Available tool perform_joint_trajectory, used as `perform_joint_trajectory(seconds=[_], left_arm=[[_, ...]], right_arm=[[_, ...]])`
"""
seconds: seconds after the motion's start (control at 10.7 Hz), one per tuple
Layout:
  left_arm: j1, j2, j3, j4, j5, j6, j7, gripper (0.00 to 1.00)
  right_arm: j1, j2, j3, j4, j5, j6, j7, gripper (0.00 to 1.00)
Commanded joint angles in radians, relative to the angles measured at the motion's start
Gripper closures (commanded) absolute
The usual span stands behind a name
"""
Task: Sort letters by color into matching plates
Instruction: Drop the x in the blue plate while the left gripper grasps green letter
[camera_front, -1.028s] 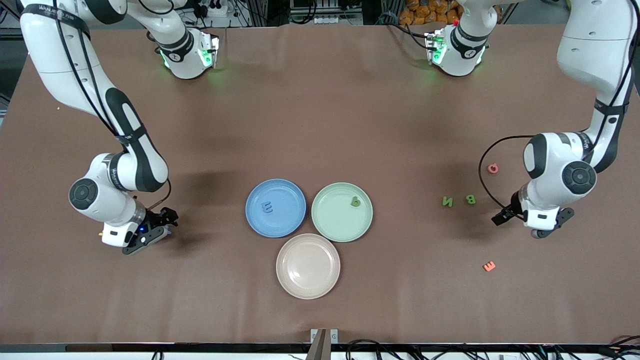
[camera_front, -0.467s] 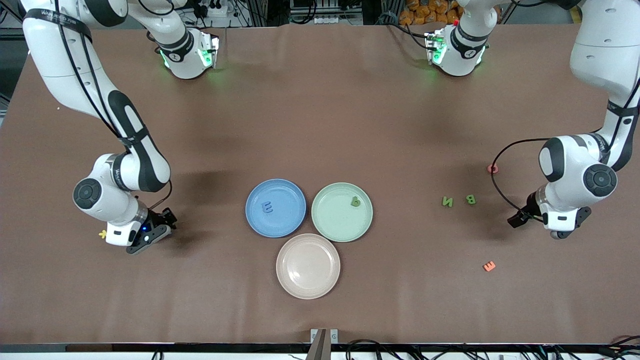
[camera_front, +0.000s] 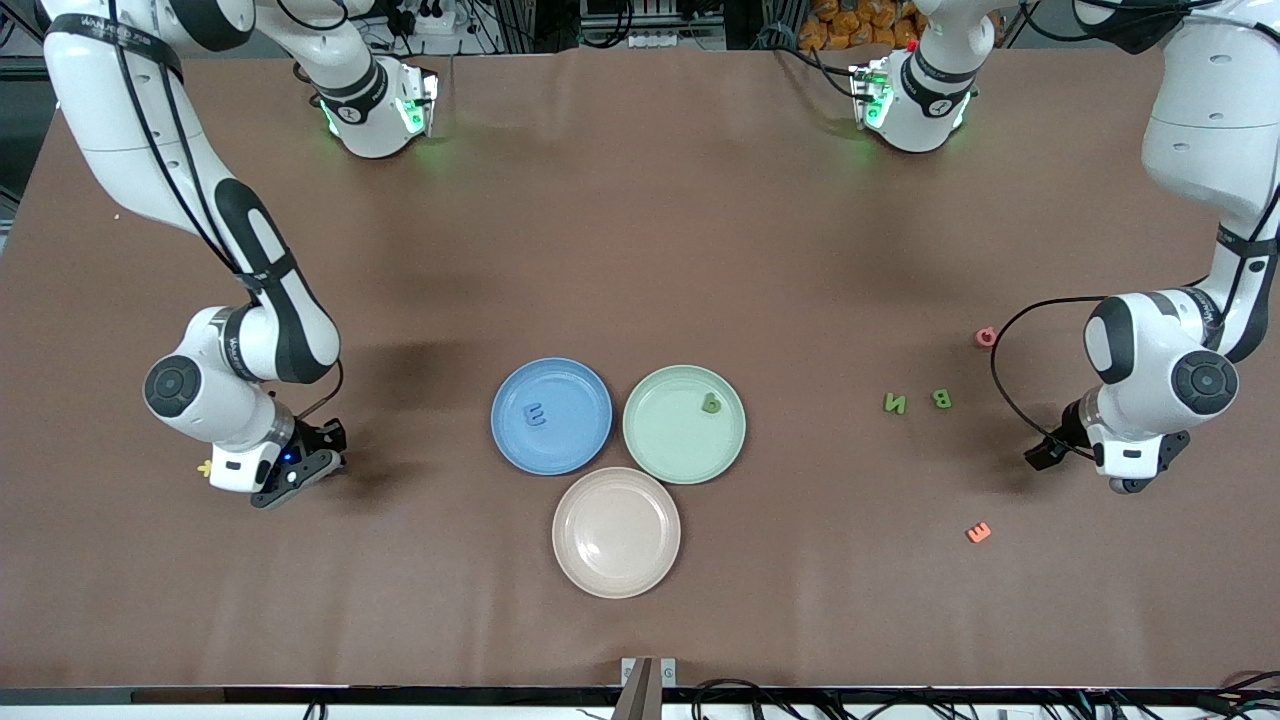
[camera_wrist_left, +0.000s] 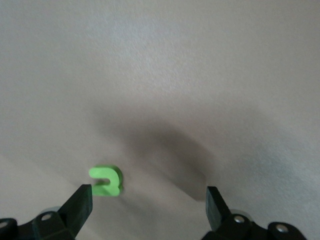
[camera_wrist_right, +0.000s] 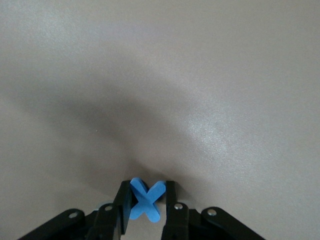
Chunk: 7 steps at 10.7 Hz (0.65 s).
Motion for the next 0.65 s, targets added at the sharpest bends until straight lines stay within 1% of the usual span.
perform_joint_trajectory(seconds=[0.0, 0.28, 0.47, 0.56], left_arm=[[0.021, 0.009, 0.0, 0.019, 0.046, 0.002, -0.008, 0.0], [0.059, 0.009, -0.002, 0.009, 0.047, 0.002, 0.046, 0.0], [0.079, 0.003, -0.006, -0.005, 0.049, 0.002, 0.064, 0.0], [0.081, -0.003, -0.009, -0.016, 0.046, 0.004, 0.064, 0.0]], right_arm=[[-0.009, -0.023, 0.008, -0.008, 0.007, -0.008, 0.039, 0.75], [0.027, -0.069, 0.01, 0.001, 0.007, -0.095, 0.227, 0.76], [0.062, -0.083, 0.011, 0.004, 0.008, -0.104, 0.364, 0.76], [0.089, -0.089, 0.011, 0.005, 0.008, -0.104, 0.453, 0.79]])
